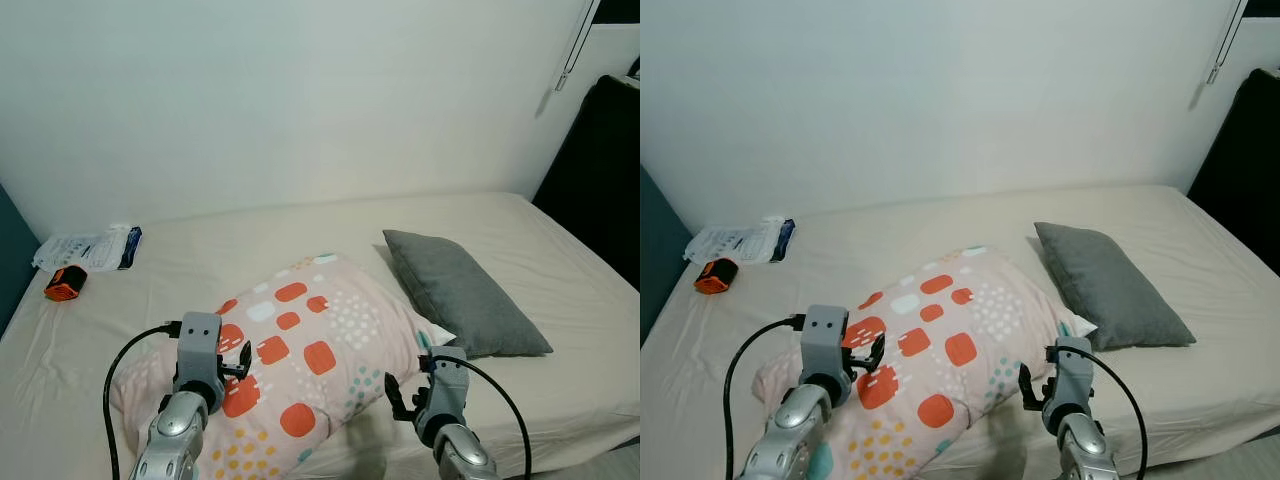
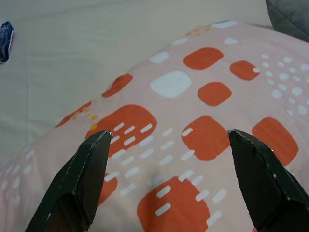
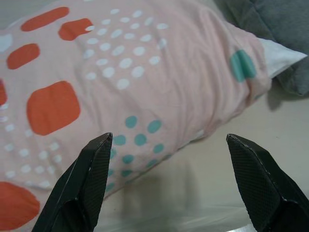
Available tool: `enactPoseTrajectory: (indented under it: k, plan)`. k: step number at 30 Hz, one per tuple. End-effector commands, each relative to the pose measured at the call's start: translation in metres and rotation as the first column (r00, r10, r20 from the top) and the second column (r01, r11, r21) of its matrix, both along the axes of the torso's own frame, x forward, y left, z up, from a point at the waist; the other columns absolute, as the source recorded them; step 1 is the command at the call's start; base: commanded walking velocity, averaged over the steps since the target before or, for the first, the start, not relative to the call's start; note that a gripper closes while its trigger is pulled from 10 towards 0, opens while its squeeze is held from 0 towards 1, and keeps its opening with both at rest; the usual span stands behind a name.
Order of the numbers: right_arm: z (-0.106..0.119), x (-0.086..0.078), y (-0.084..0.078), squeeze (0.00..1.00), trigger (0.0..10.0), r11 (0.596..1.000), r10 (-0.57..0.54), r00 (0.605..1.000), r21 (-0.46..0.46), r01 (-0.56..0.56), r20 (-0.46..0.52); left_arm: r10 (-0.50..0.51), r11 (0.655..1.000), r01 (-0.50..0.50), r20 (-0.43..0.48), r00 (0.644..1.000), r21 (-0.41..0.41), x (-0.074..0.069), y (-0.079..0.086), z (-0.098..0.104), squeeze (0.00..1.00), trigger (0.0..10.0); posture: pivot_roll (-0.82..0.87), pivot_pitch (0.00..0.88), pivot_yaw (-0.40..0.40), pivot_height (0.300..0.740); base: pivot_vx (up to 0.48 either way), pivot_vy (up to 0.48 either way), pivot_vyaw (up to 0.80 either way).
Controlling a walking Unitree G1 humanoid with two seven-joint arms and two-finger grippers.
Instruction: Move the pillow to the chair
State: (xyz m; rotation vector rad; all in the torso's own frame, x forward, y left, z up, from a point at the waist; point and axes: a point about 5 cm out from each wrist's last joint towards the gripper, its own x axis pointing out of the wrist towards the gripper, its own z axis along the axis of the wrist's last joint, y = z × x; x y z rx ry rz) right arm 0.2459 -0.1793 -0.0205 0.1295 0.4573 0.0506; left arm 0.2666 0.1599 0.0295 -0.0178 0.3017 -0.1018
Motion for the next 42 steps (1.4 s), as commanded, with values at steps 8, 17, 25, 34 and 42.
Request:
enactPoseTrajectory:
  k: [8, 17, 25, 34, 42]
  plan:
    - [-0.007, -0.003, 0.003, 0.0, 10.0, 0.998, 0.004, 0.998, -0.057, -0.008, -0.069, 0.09, 0.995, -0.093, -0.066, 0.994, -0.042, 0.009, -0.005, -0.006, 0.0, 10.0, 0.06, 0.0, 0.006, 0.74, 0.0, 0.0, 0.0]
    - [-0.002, 0.011, 0.004, 0.0, 10.0, 1.0, -0.018, 0.997, -0.017, 0.017, -0.074, 0.001, 1.0, -0.001, -0.107, 0.994, 0.0, 0.016, -0.012, -0.006, 0.0, 10.0, 0.04, 0.0, 0.034, 0.74, 0.0, 0.0, 0.0]
    - [-0.006, 0.003, 0.001, 0.0, 10.0, 0.997, 0.046, 0.993, -0.061, -0.053, -0.108, -0.022, 0.997, 0.033, -0.146, 0.989, 0.075, 0.005, -0.006, -0.017, 0.0, 10.0, 0.05, 0.0, -0.014, 0.74, 0.0, 0.0, 0.0]
    - [-0.006, 0.002, -0.005, 0.0, 10.0, 0.99, 0.096, 0.988, -0.089, -0.107, -0.122, 0.06, 0.998, -0.058, -0.171, 0.983, 0.014, -0.005, -0.007, -0.022, 0.0, 10.0, 0.06, 0.0, -0.094, 0.74, 0.0, 0.0, 0.0]
    - [-0.001, 0.008, 0.004, 0.0, 10.0, 0.982, 0.163, 0.98, -0.072, -0.172, -0.112, 0.062, 0.998, -0.066, -0.162, 0.985, -0.014, 0.0, -0.008, -0.017, 0.0, 10.0, 0.05, 0.0, -0.097, 0.74, 0.0, 0.0, 0.0]
